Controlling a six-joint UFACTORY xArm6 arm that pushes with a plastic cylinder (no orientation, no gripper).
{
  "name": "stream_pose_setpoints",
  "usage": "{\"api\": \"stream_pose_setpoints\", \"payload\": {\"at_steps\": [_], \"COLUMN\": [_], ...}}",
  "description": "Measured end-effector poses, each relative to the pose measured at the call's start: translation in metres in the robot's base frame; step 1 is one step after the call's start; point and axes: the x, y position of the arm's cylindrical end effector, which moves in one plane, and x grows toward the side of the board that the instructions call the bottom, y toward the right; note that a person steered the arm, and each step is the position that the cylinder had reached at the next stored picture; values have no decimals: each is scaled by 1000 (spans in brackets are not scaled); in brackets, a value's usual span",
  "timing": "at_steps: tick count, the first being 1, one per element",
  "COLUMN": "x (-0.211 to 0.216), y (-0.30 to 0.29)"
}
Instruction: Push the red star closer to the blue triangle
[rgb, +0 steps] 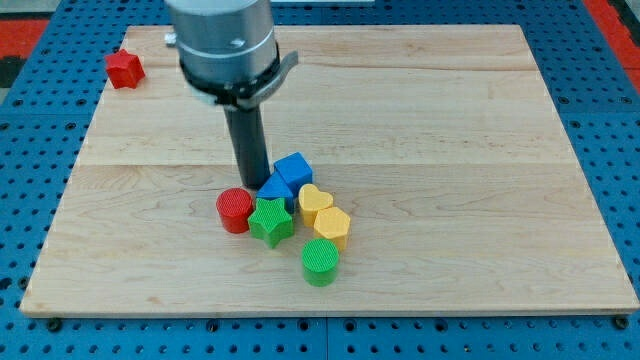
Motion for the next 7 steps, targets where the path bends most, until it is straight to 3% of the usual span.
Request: {"api": "stream_pose_setpoints", "payload": {"at_steps": [2, 3, 4, 5, 7], "x": [-161, -228, -261, -225, -119], "y": [-41, -97, -175, -218, -120]}}
